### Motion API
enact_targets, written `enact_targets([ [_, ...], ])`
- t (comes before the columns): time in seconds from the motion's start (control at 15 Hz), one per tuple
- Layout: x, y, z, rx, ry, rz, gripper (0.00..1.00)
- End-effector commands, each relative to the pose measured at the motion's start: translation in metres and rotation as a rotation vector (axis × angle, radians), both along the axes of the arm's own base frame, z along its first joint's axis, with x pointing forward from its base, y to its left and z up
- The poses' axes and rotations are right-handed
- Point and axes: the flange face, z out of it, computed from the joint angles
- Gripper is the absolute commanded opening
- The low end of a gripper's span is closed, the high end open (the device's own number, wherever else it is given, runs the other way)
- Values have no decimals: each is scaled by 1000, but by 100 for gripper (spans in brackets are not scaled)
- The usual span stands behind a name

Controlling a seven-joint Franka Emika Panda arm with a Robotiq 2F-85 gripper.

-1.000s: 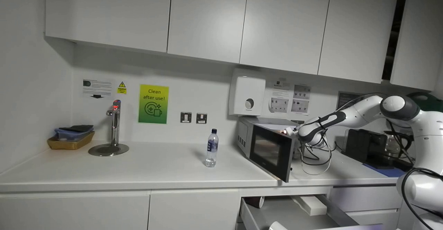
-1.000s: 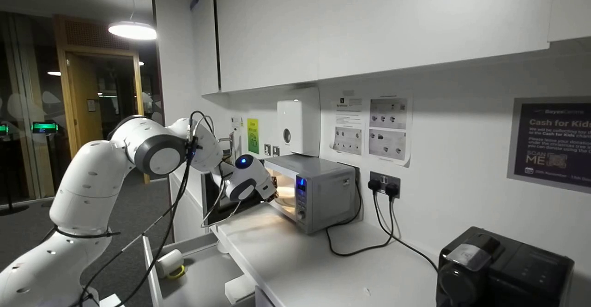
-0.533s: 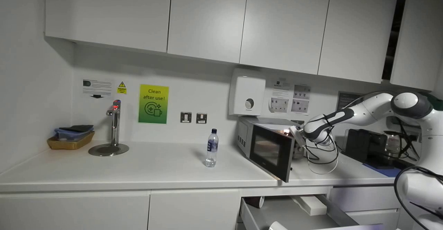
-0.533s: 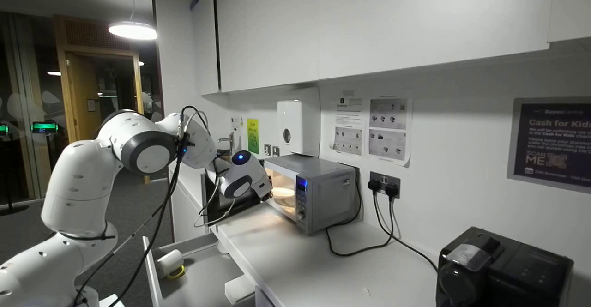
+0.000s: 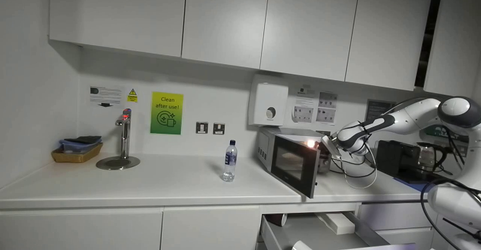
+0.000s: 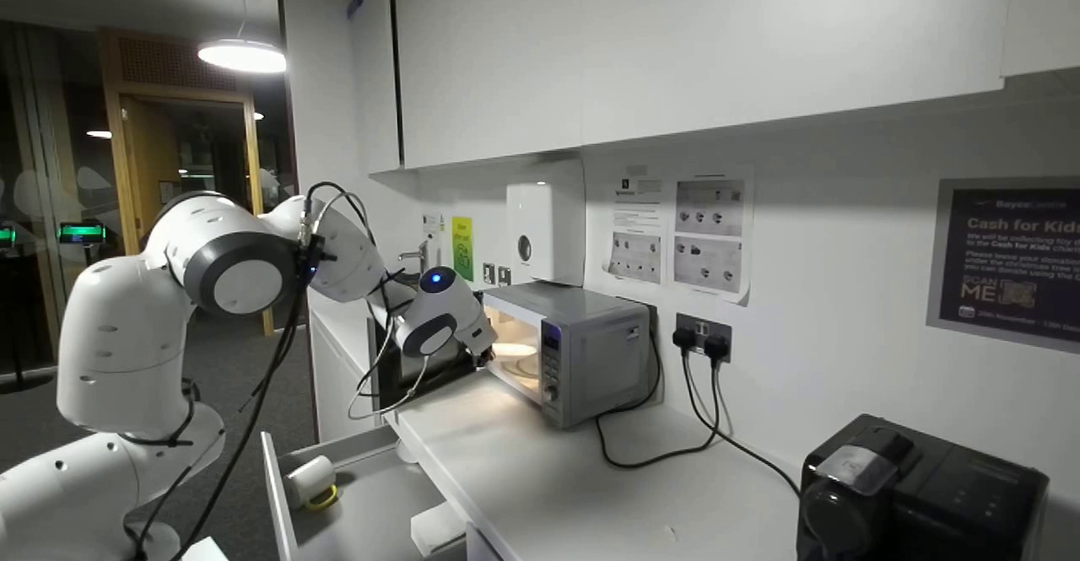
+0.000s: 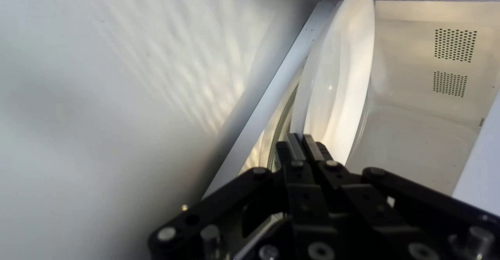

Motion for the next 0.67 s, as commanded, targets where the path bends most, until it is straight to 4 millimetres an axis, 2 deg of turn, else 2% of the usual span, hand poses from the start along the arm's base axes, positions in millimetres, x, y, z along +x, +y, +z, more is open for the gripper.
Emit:
enact_targets([
  [0.0,-14,-8,13,-57,5,40,1],
  [0.6,-41,-31,27,-150,42,140,1],
])
